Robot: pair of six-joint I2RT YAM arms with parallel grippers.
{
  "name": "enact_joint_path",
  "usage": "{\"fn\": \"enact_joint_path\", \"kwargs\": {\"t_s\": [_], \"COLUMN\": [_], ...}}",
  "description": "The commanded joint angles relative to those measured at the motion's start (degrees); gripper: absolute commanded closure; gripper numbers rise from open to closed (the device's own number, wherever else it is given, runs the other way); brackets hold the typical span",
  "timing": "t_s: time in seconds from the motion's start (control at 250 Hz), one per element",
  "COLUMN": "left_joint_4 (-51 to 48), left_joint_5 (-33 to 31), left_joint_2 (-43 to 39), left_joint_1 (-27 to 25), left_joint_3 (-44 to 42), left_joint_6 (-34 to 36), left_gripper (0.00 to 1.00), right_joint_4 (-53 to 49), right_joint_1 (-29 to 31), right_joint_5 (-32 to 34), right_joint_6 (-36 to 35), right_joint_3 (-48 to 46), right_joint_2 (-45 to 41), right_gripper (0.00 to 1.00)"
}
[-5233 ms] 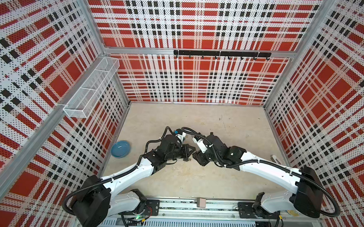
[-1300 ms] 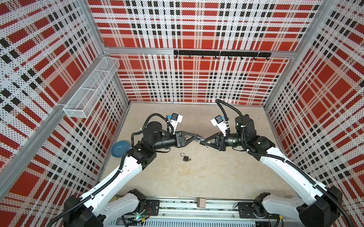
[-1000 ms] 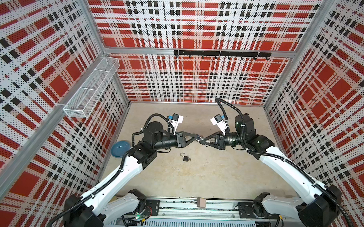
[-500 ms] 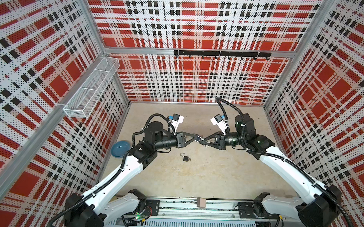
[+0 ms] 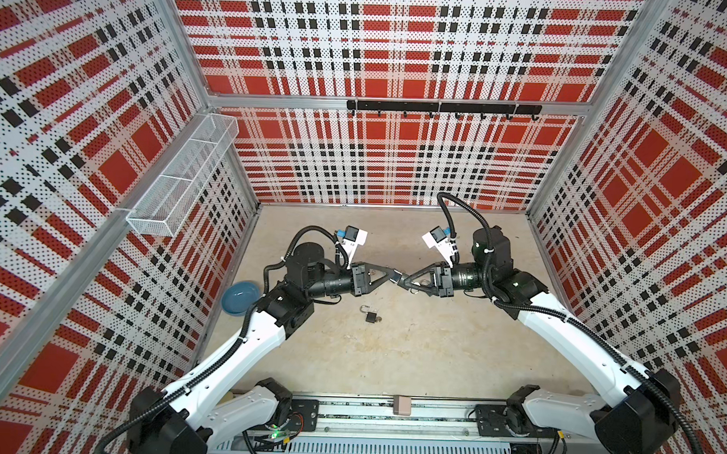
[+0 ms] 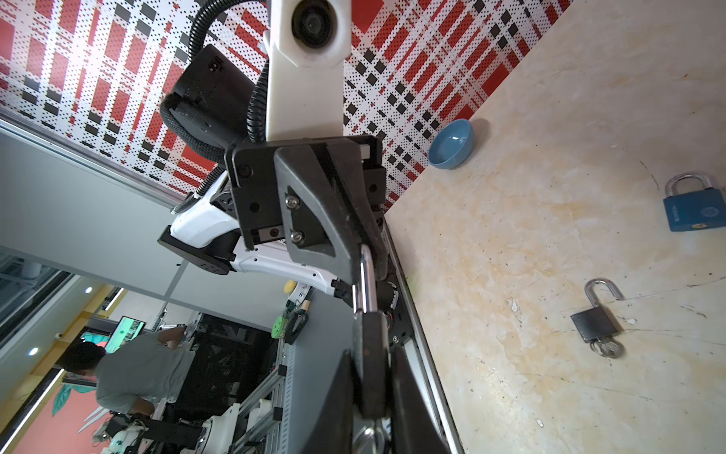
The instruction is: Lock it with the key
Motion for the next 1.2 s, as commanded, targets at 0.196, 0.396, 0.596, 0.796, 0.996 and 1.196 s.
{"fn": "enact_joint_path", "kwargs": {"t_s": [0.196, 0.396, 0.596, 0.796, 0.996, 1.196], "left_joint_4": [-2.67, -1.94, -0.62, 0.07, 0.92, 3.38], "left_joint_5": [-3.75, -4.42, -4.68, -4.82, -6.28, -9.42], "left_joint_2": [2.24, 3.76, 5.07, 4.2, 2.85, 0.38], "left_joint_1": [-0.06, -1.07, -2.85, -3.76, -6.34, -10.28], "left_joint_3": [-2.79, -2.52, -2.84, -4.06, -6.35, -10.46], "left_joint_6": [3.37, 3.73, 2.88, 2.14, 0.36, -2.79], "left_gripper": [1.0, 1.0, 1.0, 1.0, 1.0, 1.0], "right_joint_4": [12.55, 15.66, 17.68, 21.08, 20.91, 22.23], "right_joint_1": [0.75, 0.81, 0.87, 0.88, 0.91, 0.82], "right_joint_5": [-7.34, -7.95, -7.25, -6.94, -5.12, -3.83], "right_joint_6": [4.71, 7.3, 8.63, 10.79, 9.87, 9.35], "right_joint_3": [0.0, -0.28, -0.46, -0.73, -0.32, -0.19], "right_joint_2": [-1.64, -1.02, -0.26, 0.29, 0.99, 2.19], "right_gripper": [1.0, 1.0, 1.0, 1.0, 1.0, 1.0]}}
